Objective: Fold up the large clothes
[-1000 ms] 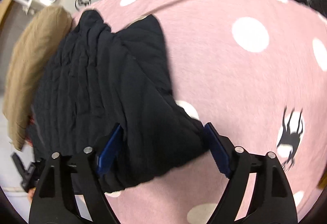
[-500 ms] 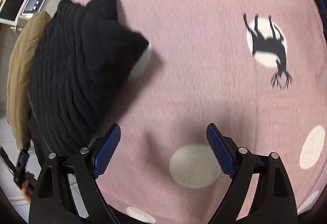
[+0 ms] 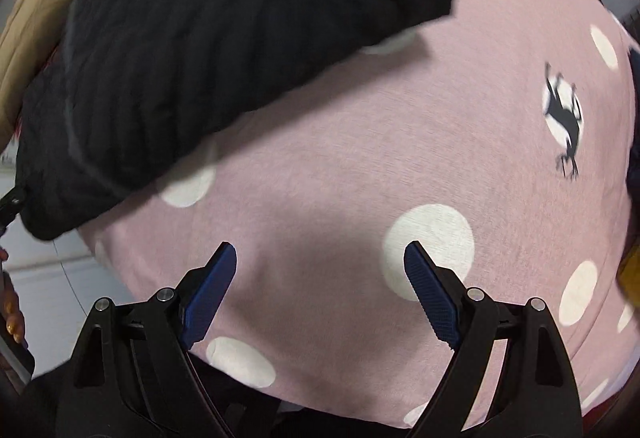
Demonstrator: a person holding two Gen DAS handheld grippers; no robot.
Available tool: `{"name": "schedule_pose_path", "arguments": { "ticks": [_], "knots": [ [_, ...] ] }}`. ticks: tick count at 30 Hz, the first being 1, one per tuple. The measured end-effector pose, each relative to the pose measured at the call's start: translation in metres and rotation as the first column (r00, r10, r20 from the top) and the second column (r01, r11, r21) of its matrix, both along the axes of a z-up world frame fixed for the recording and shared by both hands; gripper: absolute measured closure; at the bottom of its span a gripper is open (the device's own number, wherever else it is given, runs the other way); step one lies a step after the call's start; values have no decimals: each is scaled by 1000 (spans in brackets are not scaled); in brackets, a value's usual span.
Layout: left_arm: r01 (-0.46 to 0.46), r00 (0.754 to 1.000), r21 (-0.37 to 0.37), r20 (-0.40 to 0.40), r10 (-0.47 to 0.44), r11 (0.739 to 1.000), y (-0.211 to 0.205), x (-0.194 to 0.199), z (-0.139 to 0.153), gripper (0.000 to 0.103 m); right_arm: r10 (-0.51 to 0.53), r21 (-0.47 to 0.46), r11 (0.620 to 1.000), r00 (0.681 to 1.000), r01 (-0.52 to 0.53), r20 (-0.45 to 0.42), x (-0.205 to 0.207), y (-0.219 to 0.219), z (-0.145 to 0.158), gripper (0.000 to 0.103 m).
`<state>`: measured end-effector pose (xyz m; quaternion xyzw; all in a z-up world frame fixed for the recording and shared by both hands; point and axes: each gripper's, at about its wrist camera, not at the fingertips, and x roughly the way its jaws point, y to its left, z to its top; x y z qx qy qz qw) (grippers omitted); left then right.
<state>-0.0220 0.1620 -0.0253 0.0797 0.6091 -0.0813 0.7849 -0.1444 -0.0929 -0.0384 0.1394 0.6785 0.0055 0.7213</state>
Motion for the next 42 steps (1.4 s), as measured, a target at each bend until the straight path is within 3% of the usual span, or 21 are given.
{"name": "schedule_pose_path", "arguments": {
  "ticks": [4, 9, 14, 22, 26, 42],
  "knots": [
    [11, 998, 17, -66, -10, 1000, -9, -1, 1, 7, 117, -75, 991, 992, -114, 41, 17, 34, 25, 18],
    [-80, 982, 74, -165, 91, 994, 1, 2, 3, 7, 226, -145, 967, 969, -210, 100, 56, 58, 57, 18],
    [-159, 955, 88, -238, 176, 983, 11, 2, 1, 7, 302, -173, 944, 947, -281, 111, 69, 72, 74, 18],
    [-115, 976, 165, -163, 142, 980, -2, -8, 9, 7, 341, -225, 924, 933, -310, 117, 66, 82, 81, 18],
    [-142, 976, 183, -138, 168, 973, 0, -10, 14, 7, 347, -235, 920, 930, -312, 121, 64, 84, 82, 18],
    [-149, 973, 184, -150, 178, 971, 3, -13, 16, 7, 332, -230, 926, 935, -298, 123, 53, 89, 89, 18]
  ]
}}
